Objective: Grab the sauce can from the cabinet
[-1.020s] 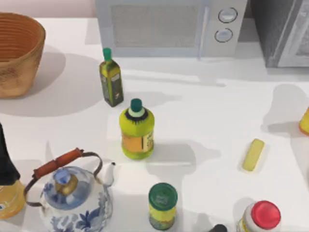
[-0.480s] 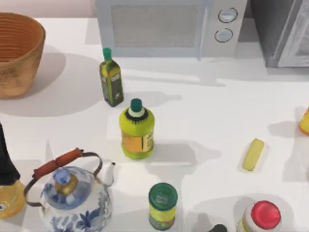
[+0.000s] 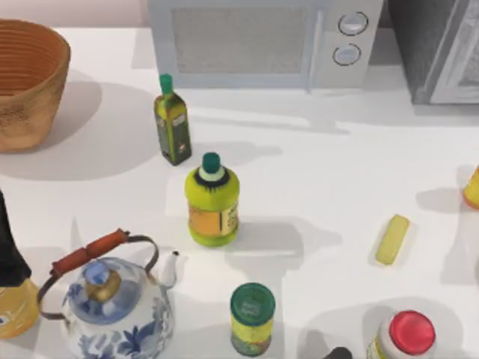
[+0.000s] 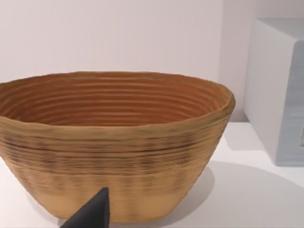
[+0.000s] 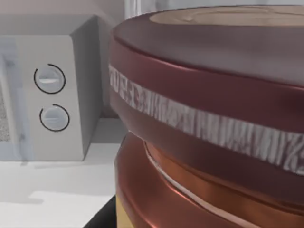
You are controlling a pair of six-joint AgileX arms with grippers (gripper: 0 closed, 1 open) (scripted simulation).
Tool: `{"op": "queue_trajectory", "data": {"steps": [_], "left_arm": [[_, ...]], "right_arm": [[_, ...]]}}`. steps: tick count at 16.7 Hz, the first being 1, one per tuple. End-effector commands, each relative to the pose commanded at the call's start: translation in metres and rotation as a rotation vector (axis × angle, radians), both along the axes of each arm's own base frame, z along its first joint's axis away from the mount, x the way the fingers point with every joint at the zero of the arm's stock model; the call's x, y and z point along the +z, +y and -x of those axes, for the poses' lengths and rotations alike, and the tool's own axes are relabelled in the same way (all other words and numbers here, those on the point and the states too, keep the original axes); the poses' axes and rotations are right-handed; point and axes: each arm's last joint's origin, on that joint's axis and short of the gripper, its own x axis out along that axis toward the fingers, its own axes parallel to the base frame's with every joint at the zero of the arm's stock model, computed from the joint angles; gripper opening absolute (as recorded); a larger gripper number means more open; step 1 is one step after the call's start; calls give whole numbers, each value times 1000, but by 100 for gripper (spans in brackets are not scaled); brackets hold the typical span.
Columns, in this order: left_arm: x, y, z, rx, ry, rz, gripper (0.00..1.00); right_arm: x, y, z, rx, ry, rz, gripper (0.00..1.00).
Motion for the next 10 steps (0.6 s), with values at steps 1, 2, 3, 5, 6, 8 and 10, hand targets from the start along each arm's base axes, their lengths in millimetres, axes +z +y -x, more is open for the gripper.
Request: {"op": "queue_trajectory", "data": {"steps": [1,2,3,5,6,8,10], "left_arm": [[0,0,0,0,0,0,100],[0,0,0,0,0,0,100],[0,0,0,0,0,0,100],[0,0,0,0,0,0,100],[0,0,0,0,0,0,100],[0,0,0,0,0,0,100],[0,0,0,0,0,0,100]], "right_arm": [[0,0,0,0,0,0,0],[0,0,0,0,0,0,0],[1,1,-1,7,2,-2,0],[5,2,-4,29,7,-6,0],[8,4,-6,45,11,-9,0],[13,7,-12,79,20,-13,0],[18,10,-20,120,32,-16,0]]}}
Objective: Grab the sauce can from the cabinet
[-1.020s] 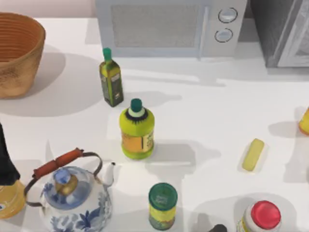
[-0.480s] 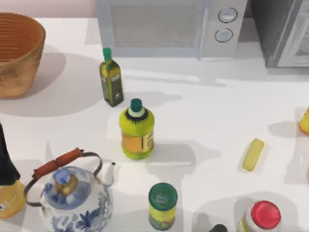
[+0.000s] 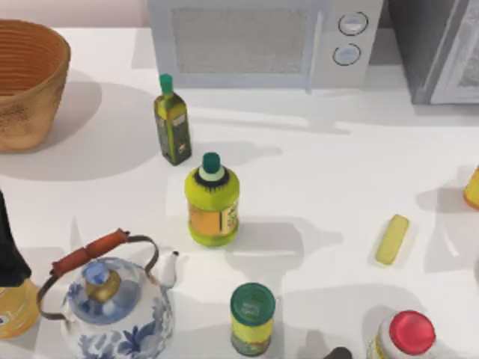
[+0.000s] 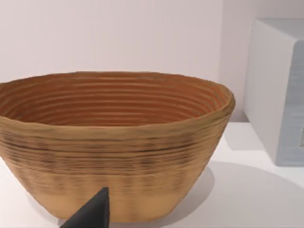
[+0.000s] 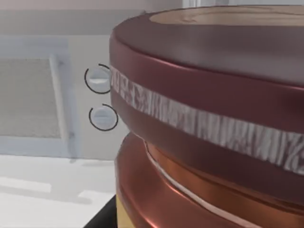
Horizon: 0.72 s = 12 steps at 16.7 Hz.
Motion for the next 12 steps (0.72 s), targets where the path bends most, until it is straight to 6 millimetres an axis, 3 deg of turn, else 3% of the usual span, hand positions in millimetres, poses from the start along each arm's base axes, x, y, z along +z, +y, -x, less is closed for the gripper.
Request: {"op": "queue_trajectory", "data": {"steps": [6,12], "left_arm": [[0,0,0,0,0,0,100],[0,0,0,0,0,0,100]], "right_arm": [[10,14,-27,116,29,-5,0],[7,31,-55,216,64,-3,0]]}}
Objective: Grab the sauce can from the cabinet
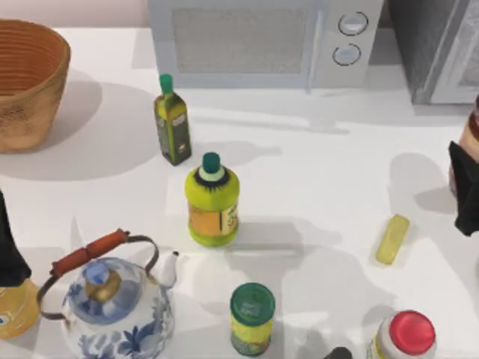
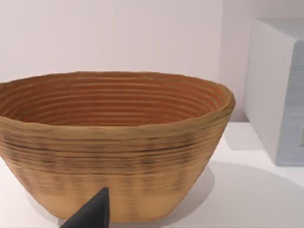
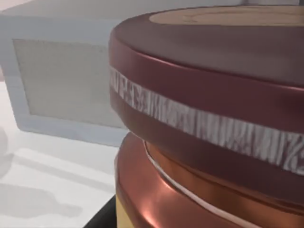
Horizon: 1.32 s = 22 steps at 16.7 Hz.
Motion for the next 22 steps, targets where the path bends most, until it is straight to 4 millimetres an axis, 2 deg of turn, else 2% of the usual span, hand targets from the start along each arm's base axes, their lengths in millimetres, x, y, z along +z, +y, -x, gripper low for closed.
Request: {"op": "queue_trajectory", "data": {"steps": [8,22], "left_arm": [[0,0,0,0,0,0,100],[0,0,0,0,0,0,100]], "right_arm": [[-13,25,-35,114,17,-1,0],[-56,64,-81,284,2,-12,0]]}}
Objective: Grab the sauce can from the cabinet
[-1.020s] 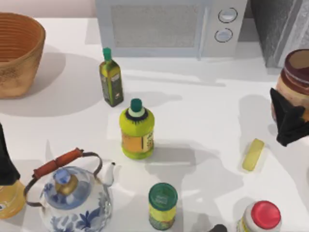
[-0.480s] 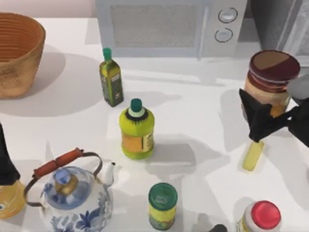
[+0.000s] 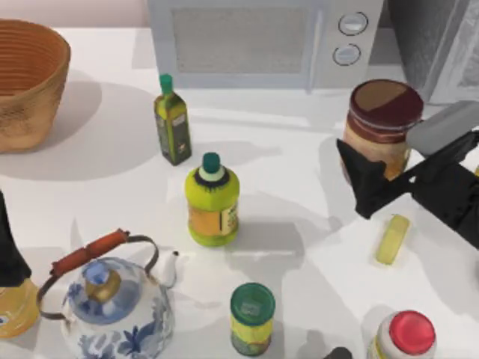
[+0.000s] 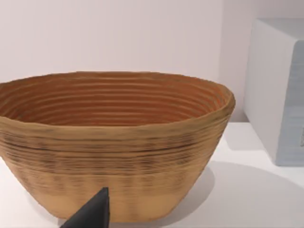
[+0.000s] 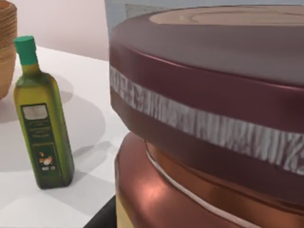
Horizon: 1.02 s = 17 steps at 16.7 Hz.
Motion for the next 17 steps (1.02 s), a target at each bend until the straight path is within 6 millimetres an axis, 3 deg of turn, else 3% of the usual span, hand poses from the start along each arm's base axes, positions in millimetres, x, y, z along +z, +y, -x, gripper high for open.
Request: {"op": "queue_trajectory", "data": {"steps": [11,17], "left_arm": [[0,0,0,0,0,0,100],[0,0,0,0,0,0,100]], "right_arm": [[-42,22,-28,126,-70,-20,0],[-44,21,-34,140,-105,-24,0]]}}
